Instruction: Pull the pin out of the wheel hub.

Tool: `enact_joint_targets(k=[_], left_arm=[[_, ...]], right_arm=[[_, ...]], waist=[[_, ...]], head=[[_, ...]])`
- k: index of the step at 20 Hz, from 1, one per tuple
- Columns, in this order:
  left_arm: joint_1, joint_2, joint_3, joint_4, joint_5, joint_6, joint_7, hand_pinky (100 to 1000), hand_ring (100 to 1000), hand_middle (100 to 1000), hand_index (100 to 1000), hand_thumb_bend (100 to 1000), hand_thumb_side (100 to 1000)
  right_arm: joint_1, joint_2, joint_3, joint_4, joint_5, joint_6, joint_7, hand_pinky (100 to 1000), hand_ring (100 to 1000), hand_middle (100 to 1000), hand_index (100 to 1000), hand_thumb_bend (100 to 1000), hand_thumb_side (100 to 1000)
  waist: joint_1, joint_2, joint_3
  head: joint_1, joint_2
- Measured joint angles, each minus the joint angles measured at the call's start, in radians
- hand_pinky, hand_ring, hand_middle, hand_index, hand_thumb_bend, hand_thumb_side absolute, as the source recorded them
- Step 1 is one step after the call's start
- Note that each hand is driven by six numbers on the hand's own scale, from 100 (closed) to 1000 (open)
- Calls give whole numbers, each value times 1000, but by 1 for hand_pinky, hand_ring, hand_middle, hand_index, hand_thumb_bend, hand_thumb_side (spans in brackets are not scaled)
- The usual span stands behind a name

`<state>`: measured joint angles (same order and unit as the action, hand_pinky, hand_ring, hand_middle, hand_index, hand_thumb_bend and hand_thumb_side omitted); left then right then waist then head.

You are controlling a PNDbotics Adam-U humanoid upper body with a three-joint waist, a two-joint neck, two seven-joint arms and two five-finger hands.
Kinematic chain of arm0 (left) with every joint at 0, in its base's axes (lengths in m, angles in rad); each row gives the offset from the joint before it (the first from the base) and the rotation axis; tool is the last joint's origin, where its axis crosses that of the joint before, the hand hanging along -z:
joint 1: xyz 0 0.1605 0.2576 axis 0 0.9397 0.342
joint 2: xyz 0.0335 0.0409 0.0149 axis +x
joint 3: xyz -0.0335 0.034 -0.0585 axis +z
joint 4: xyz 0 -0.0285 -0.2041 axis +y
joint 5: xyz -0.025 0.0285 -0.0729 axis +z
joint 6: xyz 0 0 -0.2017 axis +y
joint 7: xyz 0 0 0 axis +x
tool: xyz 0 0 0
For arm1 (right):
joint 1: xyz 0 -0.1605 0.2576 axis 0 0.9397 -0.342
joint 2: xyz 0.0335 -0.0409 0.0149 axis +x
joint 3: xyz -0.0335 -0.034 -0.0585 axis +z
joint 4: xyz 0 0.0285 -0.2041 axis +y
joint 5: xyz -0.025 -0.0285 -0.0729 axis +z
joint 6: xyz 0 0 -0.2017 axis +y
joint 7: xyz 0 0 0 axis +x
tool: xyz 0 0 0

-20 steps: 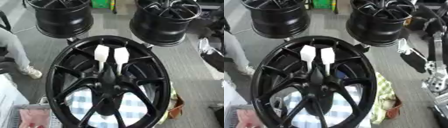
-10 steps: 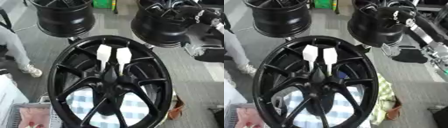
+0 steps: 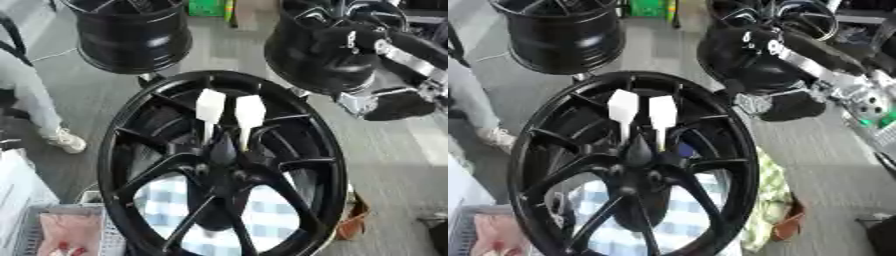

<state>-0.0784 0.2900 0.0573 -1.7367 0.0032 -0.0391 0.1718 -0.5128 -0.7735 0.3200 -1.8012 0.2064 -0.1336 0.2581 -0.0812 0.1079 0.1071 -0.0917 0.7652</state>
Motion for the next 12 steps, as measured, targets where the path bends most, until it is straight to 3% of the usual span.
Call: enact_joint_targets(k=[5,12], left_arm=[[0,0,-4,0,-3,1,-4,637,635,678,806,141,732],[-2,0,-5,0,-4,0,-8,637,635,678,806,140,733]], right_arm=[[-98,79,29,133,46,-29,69,691,744,819,964,100,277],[-148,143,50,240,84,-80,102,690,745,819,966,100,370]], waist=[[-1,4,-1],[-1,6,6]], head=[[-1,0],[-6,0]])
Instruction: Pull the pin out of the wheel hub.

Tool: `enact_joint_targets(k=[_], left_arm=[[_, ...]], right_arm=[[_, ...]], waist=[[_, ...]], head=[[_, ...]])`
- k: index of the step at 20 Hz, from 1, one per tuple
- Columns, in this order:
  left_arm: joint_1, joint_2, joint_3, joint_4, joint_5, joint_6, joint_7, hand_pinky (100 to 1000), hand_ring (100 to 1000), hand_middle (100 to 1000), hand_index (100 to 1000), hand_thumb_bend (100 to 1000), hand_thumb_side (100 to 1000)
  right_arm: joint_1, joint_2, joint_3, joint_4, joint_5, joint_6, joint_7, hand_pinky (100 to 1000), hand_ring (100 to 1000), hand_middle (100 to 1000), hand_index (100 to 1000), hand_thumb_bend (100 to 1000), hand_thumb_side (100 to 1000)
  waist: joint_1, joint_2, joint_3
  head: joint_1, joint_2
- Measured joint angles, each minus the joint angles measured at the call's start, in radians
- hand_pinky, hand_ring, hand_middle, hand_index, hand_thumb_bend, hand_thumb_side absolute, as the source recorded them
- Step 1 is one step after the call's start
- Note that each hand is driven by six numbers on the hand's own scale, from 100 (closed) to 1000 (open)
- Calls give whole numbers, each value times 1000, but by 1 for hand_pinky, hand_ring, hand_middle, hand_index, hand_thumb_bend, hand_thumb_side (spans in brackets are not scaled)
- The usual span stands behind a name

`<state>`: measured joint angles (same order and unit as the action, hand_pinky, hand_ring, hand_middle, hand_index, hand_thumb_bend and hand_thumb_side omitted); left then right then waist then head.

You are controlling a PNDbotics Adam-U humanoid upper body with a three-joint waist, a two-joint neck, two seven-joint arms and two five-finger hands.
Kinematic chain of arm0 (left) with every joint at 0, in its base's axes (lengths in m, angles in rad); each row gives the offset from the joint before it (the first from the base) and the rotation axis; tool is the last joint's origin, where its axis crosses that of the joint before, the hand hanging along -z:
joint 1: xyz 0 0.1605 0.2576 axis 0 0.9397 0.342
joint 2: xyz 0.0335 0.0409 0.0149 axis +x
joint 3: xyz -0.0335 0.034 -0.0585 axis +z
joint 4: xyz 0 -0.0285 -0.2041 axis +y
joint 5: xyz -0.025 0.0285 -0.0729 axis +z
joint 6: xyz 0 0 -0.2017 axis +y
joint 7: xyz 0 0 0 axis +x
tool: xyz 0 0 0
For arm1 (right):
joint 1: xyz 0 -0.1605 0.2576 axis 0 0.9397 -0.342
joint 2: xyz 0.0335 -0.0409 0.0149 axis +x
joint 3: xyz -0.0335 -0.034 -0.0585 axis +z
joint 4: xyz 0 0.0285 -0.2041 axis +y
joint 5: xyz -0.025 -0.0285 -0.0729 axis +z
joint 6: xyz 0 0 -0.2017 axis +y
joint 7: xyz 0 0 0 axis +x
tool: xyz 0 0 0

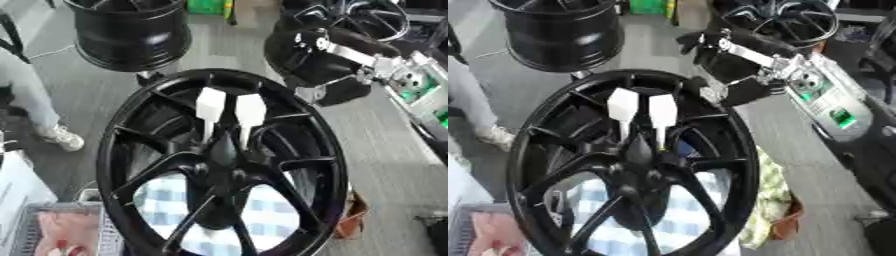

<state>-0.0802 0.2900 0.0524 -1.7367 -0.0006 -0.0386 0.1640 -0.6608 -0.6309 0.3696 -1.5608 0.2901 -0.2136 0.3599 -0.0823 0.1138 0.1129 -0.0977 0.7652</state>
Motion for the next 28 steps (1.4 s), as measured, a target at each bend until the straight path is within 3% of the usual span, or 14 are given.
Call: enact_joint_targets(k=[10,18,22,23,28], left_arm=[[-1,0,-4,0,0,0,-3,638,634,677,806,140,735],[0,14,-2,-1,1,-2,-1,639,634,677,806,146,741],[4,36,3,-17,5,-2,3,639,634,677,807,148,738],[6,41,5,-22,6,-2,4,640,635,677,807,146,746],[9,53,8,-43,8,-2,8,640,635,677,807,147,735]], right_arm=[[-21,42,24,75,-3,-12,13,731,819,882,979,100,548],[-25,54,33,90,-10,-16,20,735,821,885,981,100,541],[-25,54,38,90,0,-18,32,744,829,891,985,100,491],[-25,54,38,90,5,-17,36,747,832,895,988,100,434],[-26,63,38,98,36,-20,53,747,831,894,990,100,438]], waist=[[-2,0,7],[-2,0,10],[-2,0,10],[-2,0,10],[-2,0,11]], head=[[-9,0],[-11,0],[-11,0],[-11,0],[-10,0]])
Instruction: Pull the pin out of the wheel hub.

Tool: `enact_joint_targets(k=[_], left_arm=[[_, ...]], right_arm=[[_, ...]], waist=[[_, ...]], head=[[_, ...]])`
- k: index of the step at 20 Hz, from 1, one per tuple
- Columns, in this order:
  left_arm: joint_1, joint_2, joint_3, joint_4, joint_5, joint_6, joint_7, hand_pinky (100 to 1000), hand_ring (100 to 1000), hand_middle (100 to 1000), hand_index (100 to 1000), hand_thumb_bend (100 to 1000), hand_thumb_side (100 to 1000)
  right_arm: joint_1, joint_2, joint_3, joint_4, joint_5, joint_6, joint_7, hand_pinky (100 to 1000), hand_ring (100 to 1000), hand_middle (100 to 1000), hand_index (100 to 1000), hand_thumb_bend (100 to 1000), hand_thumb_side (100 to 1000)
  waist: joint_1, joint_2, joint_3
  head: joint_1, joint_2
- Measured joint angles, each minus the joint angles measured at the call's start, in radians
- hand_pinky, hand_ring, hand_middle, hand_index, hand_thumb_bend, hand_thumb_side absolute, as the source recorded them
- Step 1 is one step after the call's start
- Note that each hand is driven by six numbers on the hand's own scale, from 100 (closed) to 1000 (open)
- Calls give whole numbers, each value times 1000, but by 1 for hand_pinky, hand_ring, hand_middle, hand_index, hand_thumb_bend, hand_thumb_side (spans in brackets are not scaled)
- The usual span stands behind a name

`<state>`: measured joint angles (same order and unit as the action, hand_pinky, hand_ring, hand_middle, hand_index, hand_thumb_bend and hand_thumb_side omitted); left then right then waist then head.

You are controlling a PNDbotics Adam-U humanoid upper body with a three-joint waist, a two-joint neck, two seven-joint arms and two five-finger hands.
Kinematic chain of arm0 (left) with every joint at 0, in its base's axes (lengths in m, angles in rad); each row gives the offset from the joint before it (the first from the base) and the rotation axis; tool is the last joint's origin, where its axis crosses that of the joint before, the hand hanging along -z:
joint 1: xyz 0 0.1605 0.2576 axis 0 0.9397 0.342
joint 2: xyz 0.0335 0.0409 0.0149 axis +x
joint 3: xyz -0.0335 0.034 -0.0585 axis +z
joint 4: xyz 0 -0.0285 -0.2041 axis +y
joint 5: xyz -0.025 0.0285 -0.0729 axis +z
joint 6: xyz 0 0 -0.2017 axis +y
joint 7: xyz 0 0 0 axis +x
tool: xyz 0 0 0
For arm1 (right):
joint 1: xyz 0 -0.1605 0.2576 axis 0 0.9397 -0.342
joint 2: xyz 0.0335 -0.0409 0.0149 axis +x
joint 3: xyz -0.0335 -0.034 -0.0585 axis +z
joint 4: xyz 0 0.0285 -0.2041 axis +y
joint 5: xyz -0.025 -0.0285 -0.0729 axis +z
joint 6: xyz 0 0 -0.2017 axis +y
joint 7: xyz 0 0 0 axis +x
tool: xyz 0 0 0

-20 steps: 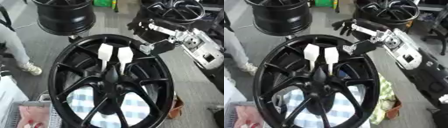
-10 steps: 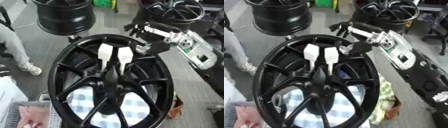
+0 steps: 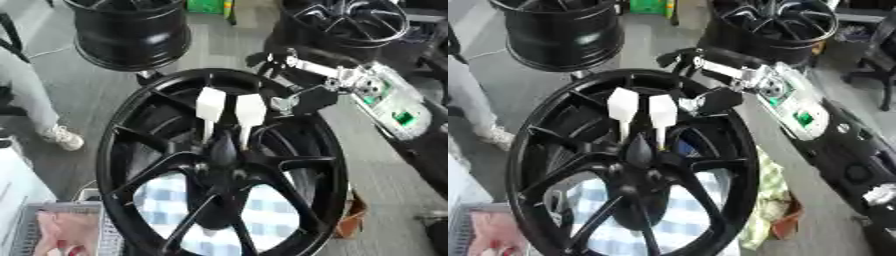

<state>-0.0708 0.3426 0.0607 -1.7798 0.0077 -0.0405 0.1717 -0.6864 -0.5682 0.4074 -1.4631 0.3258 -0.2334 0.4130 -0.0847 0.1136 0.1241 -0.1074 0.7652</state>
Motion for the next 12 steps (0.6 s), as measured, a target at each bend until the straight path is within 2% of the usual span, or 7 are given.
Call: enact_joint_targets(k=[12], left_arm=[[0,-2,-1,0,-5,4,-5,640,635,676,807,147,737]], right_arm=[[0,15,0,33,24,-6,-1,741,825,883,989,100,507]], waist=[[-3,3,3]], head=[[8,0]])
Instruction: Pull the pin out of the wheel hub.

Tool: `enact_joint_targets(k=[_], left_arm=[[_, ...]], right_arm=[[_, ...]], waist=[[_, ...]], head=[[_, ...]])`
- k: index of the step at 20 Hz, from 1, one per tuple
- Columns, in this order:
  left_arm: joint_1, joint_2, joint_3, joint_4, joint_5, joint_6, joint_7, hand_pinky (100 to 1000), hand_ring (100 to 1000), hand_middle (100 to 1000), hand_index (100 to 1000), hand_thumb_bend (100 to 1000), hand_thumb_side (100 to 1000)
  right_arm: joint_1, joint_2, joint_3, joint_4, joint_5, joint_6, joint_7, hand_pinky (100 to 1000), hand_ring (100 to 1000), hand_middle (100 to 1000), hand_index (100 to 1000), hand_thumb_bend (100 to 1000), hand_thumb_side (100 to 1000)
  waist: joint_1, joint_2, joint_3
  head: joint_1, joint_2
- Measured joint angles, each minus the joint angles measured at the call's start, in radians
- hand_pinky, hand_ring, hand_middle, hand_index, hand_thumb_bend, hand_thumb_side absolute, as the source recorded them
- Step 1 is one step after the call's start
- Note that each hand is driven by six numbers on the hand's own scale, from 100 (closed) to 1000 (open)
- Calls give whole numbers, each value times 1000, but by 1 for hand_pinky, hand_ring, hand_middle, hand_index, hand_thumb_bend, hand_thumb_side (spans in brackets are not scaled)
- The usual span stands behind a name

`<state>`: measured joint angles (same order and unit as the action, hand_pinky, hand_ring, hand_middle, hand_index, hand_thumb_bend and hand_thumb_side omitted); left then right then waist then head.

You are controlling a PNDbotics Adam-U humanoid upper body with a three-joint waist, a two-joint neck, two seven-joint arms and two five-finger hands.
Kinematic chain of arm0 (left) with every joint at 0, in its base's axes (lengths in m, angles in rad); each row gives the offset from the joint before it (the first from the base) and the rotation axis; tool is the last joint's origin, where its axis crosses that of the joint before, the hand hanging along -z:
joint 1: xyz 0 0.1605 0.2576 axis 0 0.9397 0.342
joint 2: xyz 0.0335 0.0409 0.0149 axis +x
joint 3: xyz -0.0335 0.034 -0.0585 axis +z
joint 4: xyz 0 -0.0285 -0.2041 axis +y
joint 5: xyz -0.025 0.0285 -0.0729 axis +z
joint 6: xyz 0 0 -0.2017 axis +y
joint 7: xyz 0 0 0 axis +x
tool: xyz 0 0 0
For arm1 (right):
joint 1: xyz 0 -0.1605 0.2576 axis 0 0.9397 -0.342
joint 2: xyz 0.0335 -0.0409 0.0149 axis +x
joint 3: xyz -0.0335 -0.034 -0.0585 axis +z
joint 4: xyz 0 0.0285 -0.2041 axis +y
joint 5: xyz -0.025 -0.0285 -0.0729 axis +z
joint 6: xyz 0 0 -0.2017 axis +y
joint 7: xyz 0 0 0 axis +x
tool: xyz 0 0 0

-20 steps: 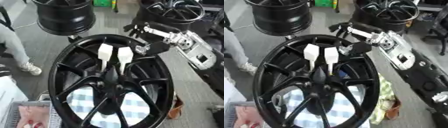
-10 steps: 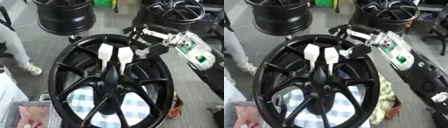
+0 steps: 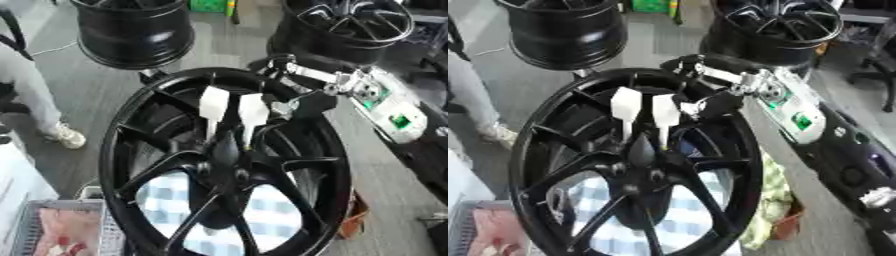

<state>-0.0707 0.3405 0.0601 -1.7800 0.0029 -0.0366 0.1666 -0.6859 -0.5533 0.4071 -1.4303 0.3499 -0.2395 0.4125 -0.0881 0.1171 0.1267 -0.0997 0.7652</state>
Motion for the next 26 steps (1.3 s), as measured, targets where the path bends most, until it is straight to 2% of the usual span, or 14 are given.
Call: enact_joint_targets(k=[9,14,19,20,21,26], left_arm=[[0,-9,-1,9,-4,-1,-6,640,634,675,808,146,738],[0,-17,-2,13,-5,-1,-10,640,634,675,809,146,740],[0,-17,-2,18,-7,-2,-11,640,634,675,809,144,740],[0,-17,-2,19,-8,-2,-11,640,634,675,809,143,741],[0,-17,-2,19,-8,-2,-11,640,634,675,809,143,741],[-1,-17,-2,20,-8,-2,-11,640,634,674,809,142,741]], right_arm=[[0,7,3,6,2,-5,1,743,828,882,989,100,528],[0,13,7,11,11,-3,6,738,825,873,987,100,592],[1,13,9,11,8,4,-2,726,814,857,985,100,587],[2,13,9,8,3,5,-7,720,808,851,983,100,622],[4,13,10,1,-4,6,-14,716,805,846,983,100,587],[18,10,13,-56,-59,8,-47,700,788,831,982,100,589]], waist=[[-2,0,3],[-3,1,3],[-5,2,4],[-5,2,4],[-6,2,4],[-6,2,4]], head=[[1,0],[3,0],[5,0],[5,0],[6,0],[8,0]])
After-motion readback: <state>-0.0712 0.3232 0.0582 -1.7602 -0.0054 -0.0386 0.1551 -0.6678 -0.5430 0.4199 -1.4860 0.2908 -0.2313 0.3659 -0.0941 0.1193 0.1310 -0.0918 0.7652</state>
